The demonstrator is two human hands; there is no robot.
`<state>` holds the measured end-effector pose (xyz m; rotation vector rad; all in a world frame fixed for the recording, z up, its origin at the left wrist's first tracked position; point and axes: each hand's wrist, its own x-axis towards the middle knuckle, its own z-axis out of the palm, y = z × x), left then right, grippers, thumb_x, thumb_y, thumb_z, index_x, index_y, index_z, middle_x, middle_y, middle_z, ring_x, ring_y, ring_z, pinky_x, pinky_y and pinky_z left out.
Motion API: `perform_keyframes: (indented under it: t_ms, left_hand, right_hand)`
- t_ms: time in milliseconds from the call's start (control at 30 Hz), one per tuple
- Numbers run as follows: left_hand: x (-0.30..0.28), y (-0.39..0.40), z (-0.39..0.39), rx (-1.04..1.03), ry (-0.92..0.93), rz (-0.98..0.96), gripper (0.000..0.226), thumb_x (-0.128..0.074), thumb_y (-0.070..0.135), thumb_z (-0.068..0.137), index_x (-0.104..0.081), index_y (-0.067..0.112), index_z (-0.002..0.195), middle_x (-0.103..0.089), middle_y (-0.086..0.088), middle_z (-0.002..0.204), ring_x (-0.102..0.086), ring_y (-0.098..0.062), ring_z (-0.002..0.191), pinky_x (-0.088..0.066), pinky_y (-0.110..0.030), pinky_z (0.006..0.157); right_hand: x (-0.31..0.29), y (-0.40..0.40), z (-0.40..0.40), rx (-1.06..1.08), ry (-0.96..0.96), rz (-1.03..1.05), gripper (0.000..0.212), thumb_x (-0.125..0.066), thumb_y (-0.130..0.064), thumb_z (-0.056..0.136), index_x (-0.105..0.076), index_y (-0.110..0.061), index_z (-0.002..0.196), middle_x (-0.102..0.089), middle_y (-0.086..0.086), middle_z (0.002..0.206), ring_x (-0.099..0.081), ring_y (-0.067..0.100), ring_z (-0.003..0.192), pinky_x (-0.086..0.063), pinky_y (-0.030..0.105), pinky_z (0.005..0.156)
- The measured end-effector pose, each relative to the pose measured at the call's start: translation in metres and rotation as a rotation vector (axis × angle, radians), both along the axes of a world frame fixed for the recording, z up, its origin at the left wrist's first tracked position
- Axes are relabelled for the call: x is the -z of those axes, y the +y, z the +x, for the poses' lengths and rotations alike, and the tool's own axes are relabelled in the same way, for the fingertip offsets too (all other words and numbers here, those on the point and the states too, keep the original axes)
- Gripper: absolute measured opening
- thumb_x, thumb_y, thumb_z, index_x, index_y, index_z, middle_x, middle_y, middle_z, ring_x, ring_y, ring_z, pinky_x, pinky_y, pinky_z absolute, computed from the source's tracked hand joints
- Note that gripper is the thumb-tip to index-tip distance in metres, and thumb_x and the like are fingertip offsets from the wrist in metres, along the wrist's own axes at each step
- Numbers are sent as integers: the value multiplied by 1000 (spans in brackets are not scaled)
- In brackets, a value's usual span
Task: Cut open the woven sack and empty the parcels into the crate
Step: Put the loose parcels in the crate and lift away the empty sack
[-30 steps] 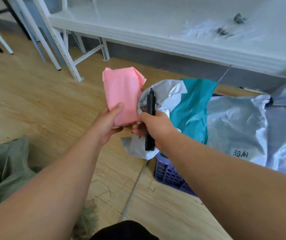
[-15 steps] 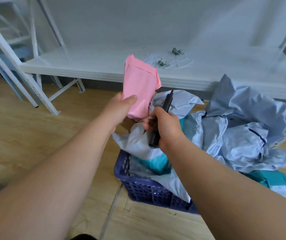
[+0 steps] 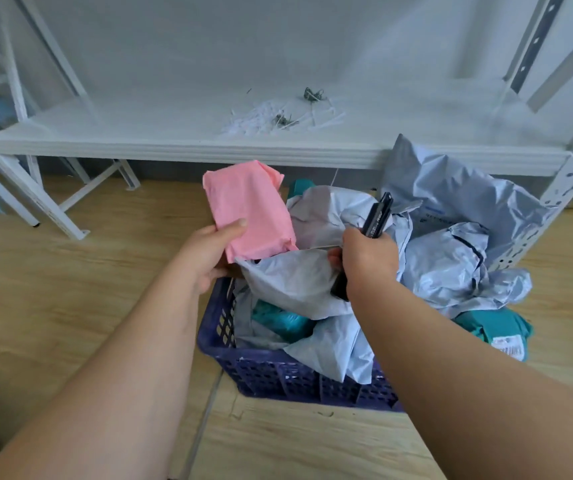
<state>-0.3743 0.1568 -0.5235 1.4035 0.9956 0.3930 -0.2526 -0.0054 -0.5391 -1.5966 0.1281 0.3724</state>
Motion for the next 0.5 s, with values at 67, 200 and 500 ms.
perform_keyframes:
  t_ms: [67,200,500]
  left_hand:
    - [14,-2,-8,-44,-74,-16,32,-70,36,83,-63,19,110,-72,3,98,-67,-13,87,-52,-29,59]
    - [19,0,-16,-46,-128,40,26,-71,36,82,-66,21,102,-71,4,103,-65,-10,91,-48,-28,70]
    - [-16,-11,-4,60,-106,297,16,-76,38,77,-70,23,79,-74,9,82,-69,-4,76,-53,-18,67]
  right_hand:
    - [11,-3,-1,-3,-36,-38,23,-51,-24,71,-59,-15,91,-70,12,90,-68,34,86,-55,48,83]
    - [10,1,-10,-103,-135,-62,20,-50,-24,67,-60,-19,84,-70,12,85,-68,32,82,-56,48,82]
    - [-32,11,-13,-84,-296,90,18,-55,-27,59,-69,-31,70,-63,-4,62,-62,21,63,-55,37,68]
